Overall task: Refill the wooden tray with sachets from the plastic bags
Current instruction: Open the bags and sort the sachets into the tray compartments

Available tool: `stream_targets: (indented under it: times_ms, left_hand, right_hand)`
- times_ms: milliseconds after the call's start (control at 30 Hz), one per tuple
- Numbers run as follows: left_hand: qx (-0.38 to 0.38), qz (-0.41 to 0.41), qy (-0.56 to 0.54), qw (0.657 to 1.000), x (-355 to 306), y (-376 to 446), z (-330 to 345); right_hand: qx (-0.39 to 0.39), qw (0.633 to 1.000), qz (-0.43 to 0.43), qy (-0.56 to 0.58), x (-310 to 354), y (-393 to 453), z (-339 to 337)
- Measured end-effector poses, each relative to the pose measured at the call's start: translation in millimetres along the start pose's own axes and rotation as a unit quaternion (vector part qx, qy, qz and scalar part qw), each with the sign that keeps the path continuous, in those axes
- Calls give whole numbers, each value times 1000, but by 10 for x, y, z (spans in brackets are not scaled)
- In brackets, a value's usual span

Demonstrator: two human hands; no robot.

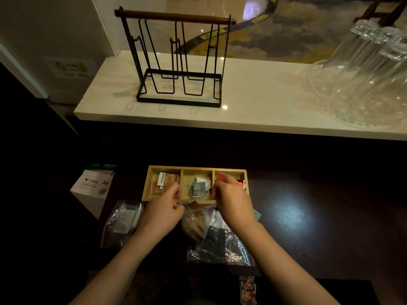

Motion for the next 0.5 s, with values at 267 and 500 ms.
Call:
stream_targets:
  times_ms: [267, 500]
  left_hand:
    - [36, 29, -40, 998, -28, 74, -24]
    - [85, 5, -193, 978, 235, 132, -2]
  right_hand:
    - [84, 976, -199, 36, 622, -109, -54]
    - [93, 968, -230, -28, 704, 37, 223]
Point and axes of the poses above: each hand's wrist, its own y-axis towards the middle knuckle, its own z-axis out of the palm, x = y × z, the point moved 7 cm from there along y, towards the middle knuckle, and after that the axes turned 8 degrees about -z, right-handed, at the moved point
